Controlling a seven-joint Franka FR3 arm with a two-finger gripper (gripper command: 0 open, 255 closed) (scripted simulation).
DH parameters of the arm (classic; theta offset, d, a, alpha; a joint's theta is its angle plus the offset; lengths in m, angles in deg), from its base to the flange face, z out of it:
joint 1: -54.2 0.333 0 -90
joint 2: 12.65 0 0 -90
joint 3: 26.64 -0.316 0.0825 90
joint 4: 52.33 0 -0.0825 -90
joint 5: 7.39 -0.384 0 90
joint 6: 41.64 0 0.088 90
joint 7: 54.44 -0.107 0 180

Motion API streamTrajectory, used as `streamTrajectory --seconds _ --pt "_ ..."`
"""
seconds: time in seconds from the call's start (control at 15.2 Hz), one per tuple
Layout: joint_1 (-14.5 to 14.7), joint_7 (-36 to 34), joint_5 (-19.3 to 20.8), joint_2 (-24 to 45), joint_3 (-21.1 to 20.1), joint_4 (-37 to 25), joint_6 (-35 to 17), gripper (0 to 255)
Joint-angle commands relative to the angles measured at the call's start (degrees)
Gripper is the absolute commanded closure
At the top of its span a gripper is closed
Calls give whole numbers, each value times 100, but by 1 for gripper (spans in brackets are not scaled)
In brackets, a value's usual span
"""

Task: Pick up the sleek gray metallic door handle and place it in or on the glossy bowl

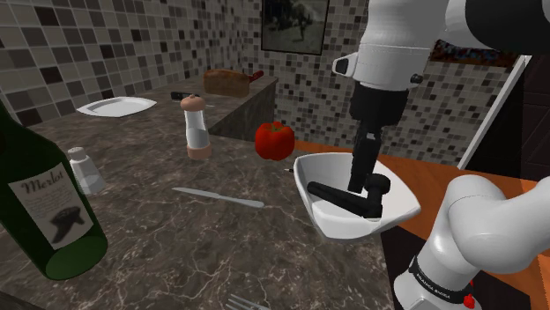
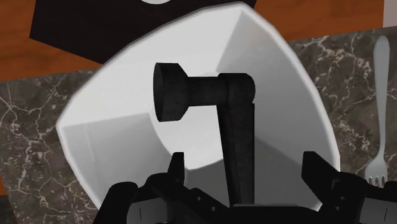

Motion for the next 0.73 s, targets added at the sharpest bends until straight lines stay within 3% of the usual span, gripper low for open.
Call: streamTrajectory --seconds 0.0,0.13,0.66 --pt "-34 -28 55 123 45 -373 252 0" --pt "-68 -57 115 264 98 -804 544 0" --pt "-68 -57 115 264 99 -804 543 0"
